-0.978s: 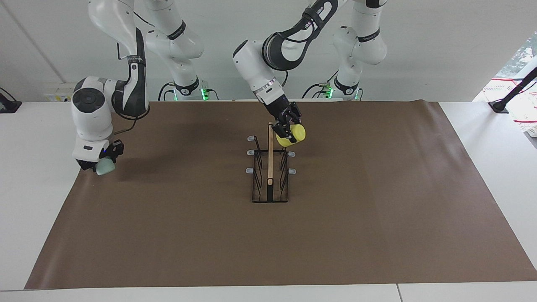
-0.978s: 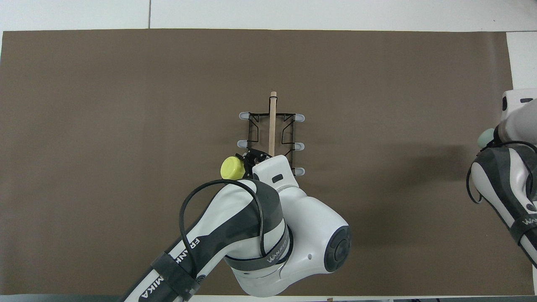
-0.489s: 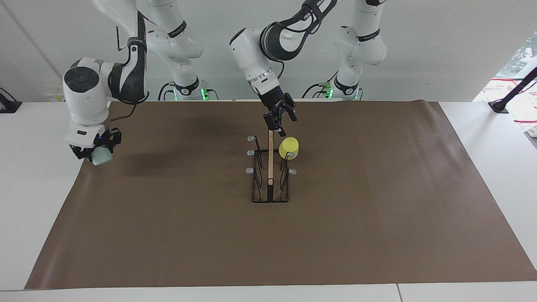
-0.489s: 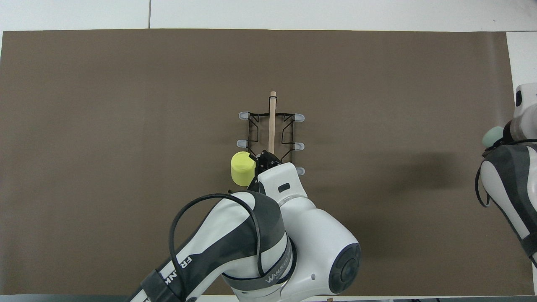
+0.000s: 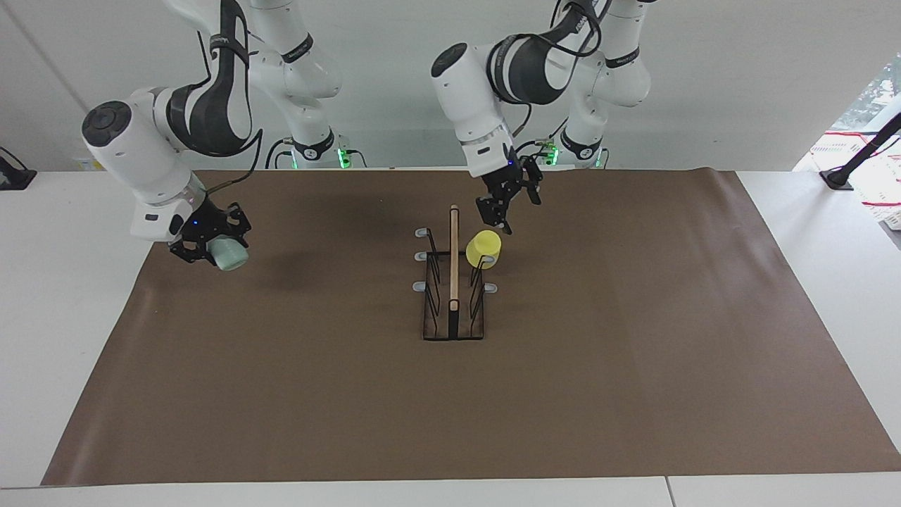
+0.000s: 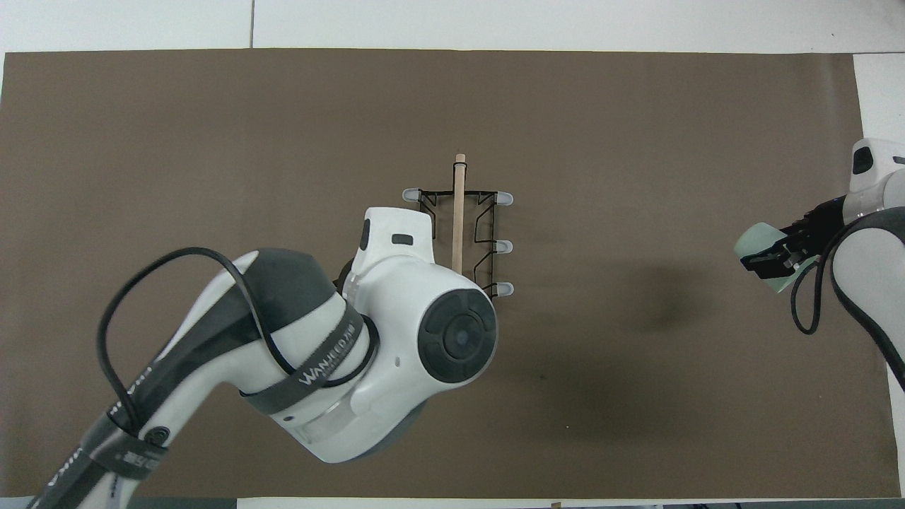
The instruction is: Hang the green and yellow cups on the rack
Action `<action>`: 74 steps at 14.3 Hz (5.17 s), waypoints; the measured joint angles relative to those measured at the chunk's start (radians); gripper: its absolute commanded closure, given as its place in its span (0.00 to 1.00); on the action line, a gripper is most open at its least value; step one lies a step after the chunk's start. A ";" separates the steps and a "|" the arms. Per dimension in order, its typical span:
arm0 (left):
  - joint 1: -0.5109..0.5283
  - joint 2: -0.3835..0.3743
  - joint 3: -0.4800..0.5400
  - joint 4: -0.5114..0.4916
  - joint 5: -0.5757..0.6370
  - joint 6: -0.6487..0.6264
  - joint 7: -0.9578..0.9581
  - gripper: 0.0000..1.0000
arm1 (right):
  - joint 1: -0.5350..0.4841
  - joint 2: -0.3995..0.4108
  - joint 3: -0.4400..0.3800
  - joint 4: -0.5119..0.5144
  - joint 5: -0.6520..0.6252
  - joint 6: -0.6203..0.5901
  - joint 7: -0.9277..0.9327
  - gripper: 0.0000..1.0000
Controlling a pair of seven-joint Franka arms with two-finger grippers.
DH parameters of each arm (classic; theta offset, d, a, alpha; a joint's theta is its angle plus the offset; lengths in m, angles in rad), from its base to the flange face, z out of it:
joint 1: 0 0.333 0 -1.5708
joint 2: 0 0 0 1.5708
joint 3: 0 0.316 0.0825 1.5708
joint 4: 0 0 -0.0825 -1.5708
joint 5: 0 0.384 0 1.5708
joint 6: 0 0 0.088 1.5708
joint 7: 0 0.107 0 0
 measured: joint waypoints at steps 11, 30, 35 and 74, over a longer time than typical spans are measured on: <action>0.551 -0.073 0.009 -0.003 -0.427 0.056 1.123 0.00 | 0.099 -0.091 0.028 -0.107 1.065 -0.041 -0.254 1.00; 0.705 -0.072 -0.011 0.325 -0.511 -0.271 1.438 0.00 | 0.462 -0.049 0.031 -0.486 1.988 0.179 -1.199 1.00; 0.705 -0.072 -0.011 0.325 -0.511 -0.271 1.441 0.00 | 0.463 -0.018 0.030 -0.487 1.992 0.170 -1.263 1.00; 0.572 -0.078 0.107 0.320 -0.511 -0.277 1.465 0.00 | -0.019 0.025 0.025 0.348 0.015 -0.325 0.129 0.00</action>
